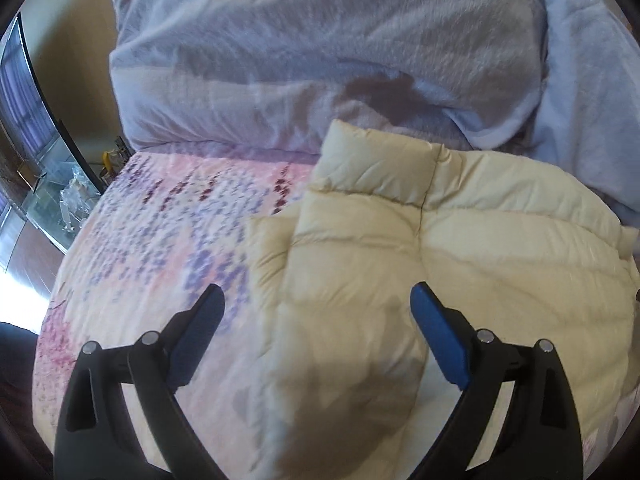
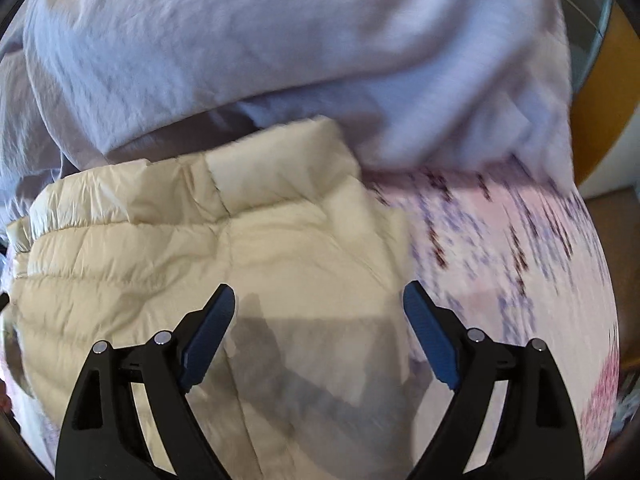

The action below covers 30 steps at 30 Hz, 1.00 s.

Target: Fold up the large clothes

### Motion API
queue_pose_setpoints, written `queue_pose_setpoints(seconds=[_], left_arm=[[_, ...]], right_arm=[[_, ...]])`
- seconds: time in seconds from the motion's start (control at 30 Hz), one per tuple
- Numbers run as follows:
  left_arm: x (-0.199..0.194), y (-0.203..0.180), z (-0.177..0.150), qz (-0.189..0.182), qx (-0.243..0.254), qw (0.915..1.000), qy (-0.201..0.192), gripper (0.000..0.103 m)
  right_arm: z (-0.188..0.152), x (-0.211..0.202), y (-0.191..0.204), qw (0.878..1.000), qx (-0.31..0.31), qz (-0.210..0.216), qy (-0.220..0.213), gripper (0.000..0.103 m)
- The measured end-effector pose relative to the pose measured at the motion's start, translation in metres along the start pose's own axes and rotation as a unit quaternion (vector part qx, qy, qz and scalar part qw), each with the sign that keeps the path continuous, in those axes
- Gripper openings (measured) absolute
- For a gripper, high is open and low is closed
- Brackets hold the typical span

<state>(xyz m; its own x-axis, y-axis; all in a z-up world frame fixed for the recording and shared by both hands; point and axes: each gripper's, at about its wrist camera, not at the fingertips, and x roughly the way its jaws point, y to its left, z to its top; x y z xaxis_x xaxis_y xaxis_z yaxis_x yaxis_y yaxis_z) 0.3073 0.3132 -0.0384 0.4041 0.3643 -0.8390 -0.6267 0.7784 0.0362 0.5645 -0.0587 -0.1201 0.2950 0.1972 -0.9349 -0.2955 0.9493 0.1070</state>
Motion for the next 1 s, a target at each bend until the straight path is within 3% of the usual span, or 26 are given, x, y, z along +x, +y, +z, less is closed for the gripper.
queue_pose_setpoints(seconds=[0.37,1.0], left_arm=[[-0.012,0.032,-0.038,-0.028,-0.036,0.9981,0.041,0.093],[0.003,0.038,-0.067,-0.053,-0.073,0.9913,0.096,0.093]], right_arm=[[-0.058,-0.002,-0.067,0.993,0.09,0.043,0.062,0.088],[-0.095,0.002,-0.063,0.988,0.106,0.06,0.099,0.088]])
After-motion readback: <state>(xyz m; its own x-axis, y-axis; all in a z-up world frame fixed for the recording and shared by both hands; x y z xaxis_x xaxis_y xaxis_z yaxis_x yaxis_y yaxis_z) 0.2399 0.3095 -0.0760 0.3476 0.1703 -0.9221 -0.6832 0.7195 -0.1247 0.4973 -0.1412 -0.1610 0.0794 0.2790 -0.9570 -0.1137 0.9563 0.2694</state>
